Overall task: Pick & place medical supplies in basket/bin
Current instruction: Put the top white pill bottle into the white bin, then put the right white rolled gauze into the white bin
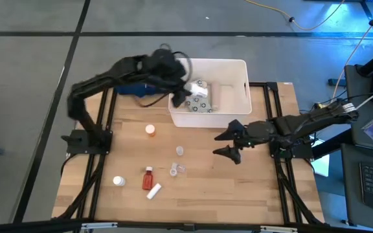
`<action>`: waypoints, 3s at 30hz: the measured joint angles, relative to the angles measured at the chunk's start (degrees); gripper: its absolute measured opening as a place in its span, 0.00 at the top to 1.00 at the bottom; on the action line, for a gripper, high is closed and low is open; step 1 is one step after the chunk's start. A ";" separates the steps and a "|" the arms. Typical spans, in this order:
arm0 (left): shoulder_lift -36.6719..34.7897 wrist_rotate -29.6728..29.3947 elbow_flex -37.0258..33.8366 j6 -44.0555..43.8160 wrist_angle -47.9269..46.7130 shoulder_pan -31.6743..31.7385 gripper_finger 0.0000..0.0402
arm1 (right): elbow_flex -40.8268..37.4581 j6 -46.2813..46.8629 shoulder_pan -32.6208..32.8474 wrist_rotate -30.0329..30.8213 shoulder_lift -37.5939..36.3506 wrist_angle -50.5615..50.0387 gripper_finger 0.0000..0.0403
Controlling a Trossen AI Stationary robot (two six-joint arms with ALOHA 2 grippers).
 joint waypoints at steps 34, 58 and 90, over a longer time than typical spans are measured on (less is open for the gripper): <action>42.30 -2.01 18.88 7.09 4.72 10.33 0.52 | 0.00 5.90 3.42 3.07 -0.82 -1.38 0.16; 43.81 -2.84 18.90 14.58 1.21 8.64 0.47 | 0.00 5.80 3.42 6.49 -0.82 -1.41 0.16; 40.50 -5.59 18.86 12.38 -0.47 7.18 0.22 | 0.00 7.33 3.40 3.58 -0.80 -1.89 0.16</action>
